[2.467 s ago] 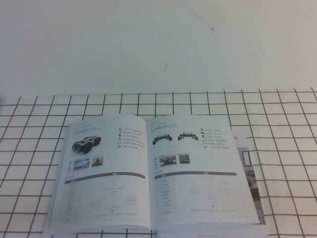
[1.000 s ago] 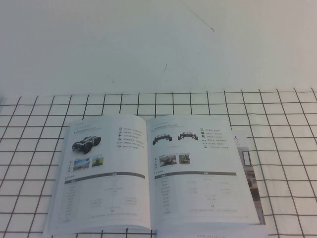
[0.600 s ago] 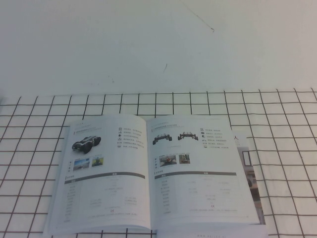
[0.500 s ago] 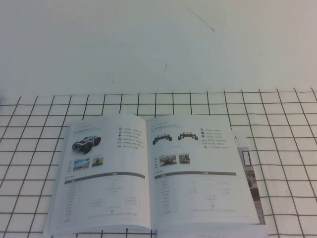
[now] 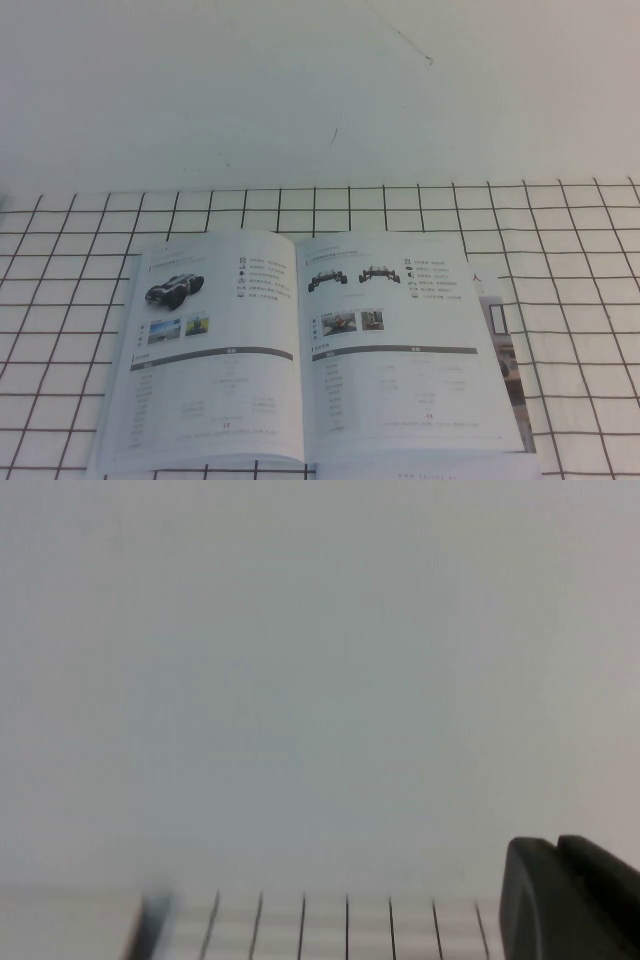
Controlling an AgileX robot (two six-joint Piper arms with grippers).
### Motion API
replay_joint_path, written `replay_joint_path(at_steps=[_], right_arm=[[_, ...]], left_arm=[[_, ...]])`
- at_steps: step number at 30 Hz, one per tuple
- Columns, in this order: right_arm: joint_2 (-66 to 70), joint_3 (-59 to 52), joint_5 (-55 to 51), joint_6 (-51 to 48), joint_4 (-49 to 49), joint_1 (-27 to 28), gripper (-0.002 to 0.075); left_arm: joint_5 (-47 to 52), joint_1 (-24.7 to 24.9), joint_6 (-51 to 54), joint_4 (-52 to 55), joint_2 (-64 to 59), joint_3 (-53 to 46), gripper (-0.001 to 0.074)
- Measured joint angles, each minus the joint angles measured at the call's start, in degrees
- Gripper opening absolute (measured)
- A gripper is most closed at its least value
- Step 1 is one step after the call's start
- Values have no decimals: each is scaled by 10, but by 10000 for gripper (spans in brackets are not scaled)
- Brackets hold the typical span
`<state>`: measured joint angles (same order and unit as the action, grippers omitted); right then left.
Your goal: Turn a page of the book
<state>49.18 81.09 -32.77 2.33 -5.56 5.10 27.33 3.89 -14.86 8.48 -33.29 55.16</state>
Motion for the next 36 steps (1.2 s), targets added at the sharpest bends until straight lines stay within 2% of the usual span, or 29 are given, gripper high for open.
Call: replay_joint_path(at_steps=[5, 8, 13, 18, 27, 32, 36], right_arm=[[69, 0, -108, -36, -7, -9, -2], [93, 0, -147, -43, -20, -17, -2], [135, 0, -228, -45, -43, -46, -2], [174, 0, -299, -50, -47, -63, -2], [203, -13, -326, -132, -163, -67, -2], [203, -83, -303, -164, -212, -67, -2], [203, -162, -239, -178, -227, -67, -2]], left_arm=[[191, 1, 1, -55, -71, 25, -3], [245, 1, 3, -74, -100, 25, -3], [217, 1, 10, -85, -120, 25, -3], [175, 1, 33, -178, -144, 26, -3], [151, 1, 278, -381, -284, 26, -3], [150, 1, 390, -480, -387, 26, -3], [150, 1, 463, -558, -459, 26, -3]])
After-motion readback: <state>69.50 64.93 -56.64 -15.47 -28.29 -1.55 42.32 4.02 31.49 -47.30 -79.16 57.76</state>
